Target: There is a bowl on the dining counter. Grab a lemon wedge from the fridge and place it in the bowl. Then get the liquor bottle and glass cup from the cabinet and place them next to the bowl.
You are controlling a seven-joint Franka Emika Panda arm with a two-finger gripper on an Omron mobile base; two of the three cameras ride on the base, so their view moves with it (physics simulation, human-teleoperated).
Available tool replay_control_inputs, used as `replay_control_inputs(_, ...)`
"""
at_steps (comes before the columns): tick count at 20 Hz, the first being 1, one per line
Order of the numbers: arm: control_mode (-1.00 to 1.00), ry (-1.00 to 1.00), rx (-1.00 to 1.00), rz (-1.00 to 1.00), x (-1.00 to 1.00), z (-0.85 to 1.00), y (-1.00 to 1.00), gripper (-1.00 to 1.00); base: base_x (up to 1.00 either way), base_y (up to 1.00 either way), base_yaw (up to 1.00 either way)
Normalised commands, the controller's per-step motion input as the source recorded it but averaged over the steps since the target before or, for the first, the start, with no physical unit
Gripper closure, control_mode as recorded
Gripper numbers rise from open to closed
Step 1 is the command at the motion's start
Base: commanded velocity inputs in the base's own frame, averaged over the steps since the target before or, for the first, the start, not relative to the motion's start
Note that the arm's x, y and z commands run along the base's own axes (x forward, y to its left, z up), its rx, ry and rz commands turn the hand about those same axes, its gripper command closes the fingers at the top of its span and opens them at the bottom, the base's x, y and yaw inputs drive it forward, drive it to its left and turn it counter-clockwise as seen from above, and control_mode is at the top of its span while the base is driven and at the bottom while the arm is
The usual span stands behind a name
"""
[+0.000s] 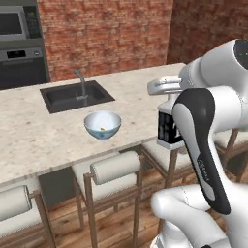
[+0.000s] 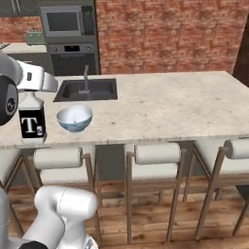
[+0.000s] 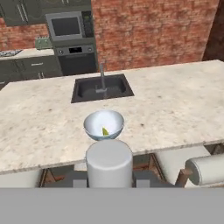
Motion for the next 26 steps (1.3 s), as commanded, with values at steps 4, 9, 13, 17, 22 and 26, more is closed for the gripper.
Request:
replay_control_inputs(4,1.0,0.0,0.0,0.0,0.0,0.0,0.0,1.0,0.91,-0.41,0.46)
replay_control_inputs(9,1.0,0.0,0.0,0.0,0.0,0.0,0.0,1.0,0.83,-0.26,0.37)
replay_control_inputs(13,-1.0,-0.02,0.06,0.27,0.59,-0.19,-0.52,1.0,0.0,0.0,0.0)
replay_control_inputs(17,-1.0,-0.12,0.0,0.22,0.52,-0.43,-0.82,1.0,0.0,0.0,0.0)
replay_control_inputs(22,-1.0,-0.09,0.0,0.22,0.72,-0.52,-0.82,1.0,0.0,0.0,0.0)
replay_control_inputs(26,-1.0,-0.05,0.01,0.23,0.84,-0.43,-0.48,1.0,0.0,0.0,0.0)
